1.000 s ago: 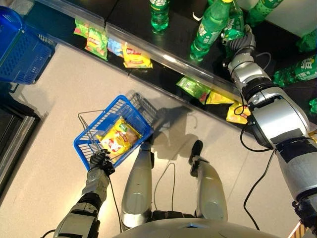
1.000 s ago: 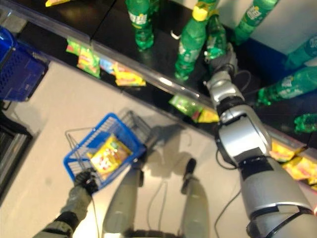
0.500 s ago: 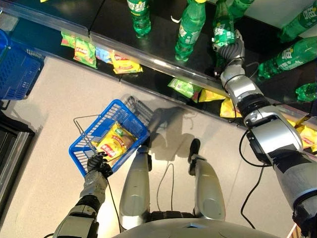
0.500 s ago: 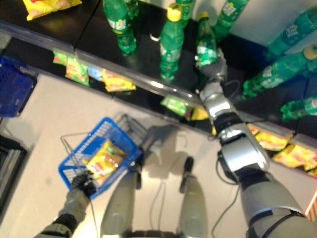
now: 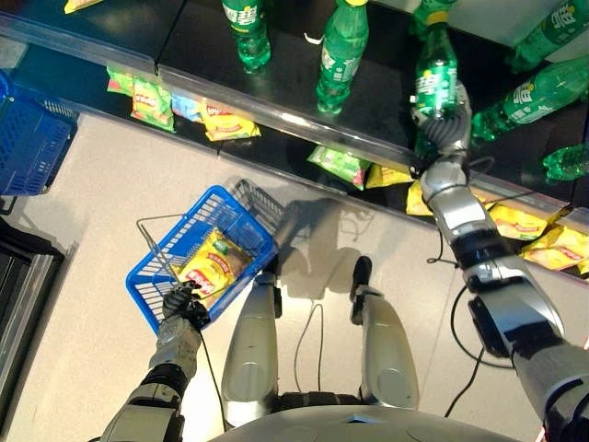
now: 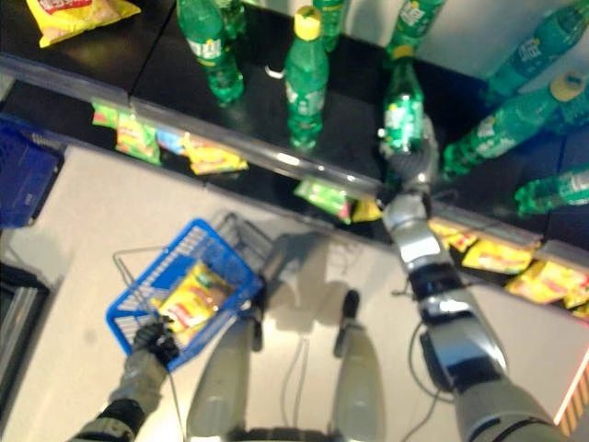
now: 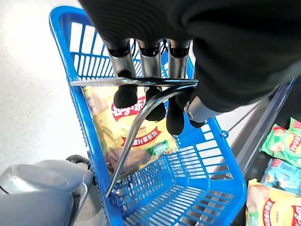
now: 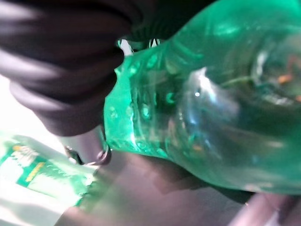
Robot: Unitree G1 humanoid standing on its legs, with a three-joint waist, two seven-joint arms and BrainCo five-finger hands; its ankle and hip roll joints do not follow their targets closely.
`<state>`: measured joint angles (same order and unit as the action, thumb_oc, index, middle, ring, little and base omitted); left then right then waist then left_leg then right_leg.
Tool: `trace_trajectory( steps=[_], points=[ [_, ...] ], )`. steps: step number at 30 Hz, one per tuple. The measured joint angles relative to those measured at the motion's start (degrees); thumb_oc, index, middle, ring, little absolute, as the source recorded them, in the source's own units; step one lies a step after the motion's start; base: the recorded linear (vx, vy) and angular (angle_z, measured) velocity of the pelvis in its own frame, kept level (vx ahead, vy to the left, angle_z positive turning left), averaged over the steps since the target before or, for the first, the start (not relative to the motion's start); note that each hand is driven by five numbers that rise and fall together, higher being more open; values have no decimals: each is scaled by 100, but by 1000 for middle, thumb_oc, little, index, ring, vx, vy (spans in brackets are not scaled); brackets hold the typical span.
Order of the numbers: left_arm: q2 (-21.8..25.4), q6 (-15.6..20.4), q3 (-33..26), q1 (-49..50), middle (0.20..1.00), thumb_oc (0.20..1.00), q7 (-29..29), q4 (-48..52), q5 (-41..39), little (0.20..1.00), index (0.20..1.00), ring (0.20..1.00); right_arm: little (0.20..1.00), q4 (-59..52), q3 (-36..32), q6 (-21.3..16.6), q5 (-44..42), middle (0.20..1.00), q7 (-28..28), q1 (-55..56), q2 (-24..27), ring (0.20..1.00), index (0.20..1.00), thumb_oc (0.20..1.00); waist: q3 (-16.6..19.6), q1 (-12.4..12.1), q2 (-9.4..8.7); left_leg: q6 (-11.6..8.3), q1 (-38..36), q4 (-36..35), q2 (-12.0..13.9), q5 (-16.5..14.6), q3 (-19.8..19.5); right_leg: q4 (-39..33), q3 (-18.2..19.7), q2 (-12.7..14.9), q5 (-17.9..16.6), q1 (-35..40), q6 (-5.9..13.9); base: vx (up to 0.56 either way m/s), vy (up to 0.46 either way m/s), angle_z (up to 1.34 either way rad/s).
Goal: Pick up the snacks into the basket
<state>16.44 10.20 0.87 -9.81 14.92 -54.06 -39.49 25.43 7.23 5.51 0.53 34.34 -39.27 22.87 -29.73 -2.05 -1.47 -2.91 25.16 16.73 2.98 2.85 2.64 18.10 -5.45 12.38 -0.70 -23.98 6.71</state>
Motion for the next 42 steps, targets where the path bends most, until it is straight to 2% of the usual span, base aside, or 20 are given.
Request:
trace_trajectory(
  steps=[3,11,17,23,26,38,42],
  points=[
    [-18,-39,-35,223,200,200,10,378,47,200,200,200,200,-1107,-328,-109,5,200,-38,1200,-129,200,200,200,-4,-1,7,13,-89,8,-5,-50,37,-1,37,15,12,67,18,26,-12,-8],
    [-23,-46,-273,548,200,200,-31,769,49,200,200,200,200,-1877,-476,-311,1,200,-561,2789,-154,200,200,200,-11,143,19,-12,-146,-16,-18,-81,43,6,106,22,33,61,46,13,-14,-4],
    [-28,-46,-413,565,200,200,-164,894,51,200,200,200,200,-2273,-451,-584,-108,200,-1153,2999,128,200,200,200,-12,145,22,-28,-163,-24,-1,-92,47,70,170,-13,45,2,34,10,-15,-5],
    [-35,-39,-436,627,200,200,-386,1061,61,200,200,200,200,-3213,-268,-1191,-534,200,-2104,3405,765,200,200,200,-11,126,22,-29,-359,-110,-18,-93,38,86,167,1,112,158,38,3,-4,1],
    [-35,-28,-436,757,200,200,-463,1350,61,200,200,200,200,-3584,-131,-1366,-847,200,-2491,3609,1044,200,200,200,-11,119,22,-45,-377,-123,-12,-103,18,104,138,-1,143,180,25,13,-19,4],
    [-9,50,-420,1358,200,200,-780,2570,57,200,200,200,200,-3904,124,-1576,-2182,200,-3587,3854,1740,200,200,200,-8,86,27,-54,-375,-135,-72,-102,-200,264,-151,92,329,298,30,10,-7,12],
    [51,79,-412,1476,200,200,-913,2912,56,200,200,200,200,-3922,496,-1612,-2383,200,-3912,3727,2072,200,200,200,-9,-55,31,-54,-458,-191,-109,-103,-294,271,-246,142,378,418,70,3,-4,10]
  ],
)
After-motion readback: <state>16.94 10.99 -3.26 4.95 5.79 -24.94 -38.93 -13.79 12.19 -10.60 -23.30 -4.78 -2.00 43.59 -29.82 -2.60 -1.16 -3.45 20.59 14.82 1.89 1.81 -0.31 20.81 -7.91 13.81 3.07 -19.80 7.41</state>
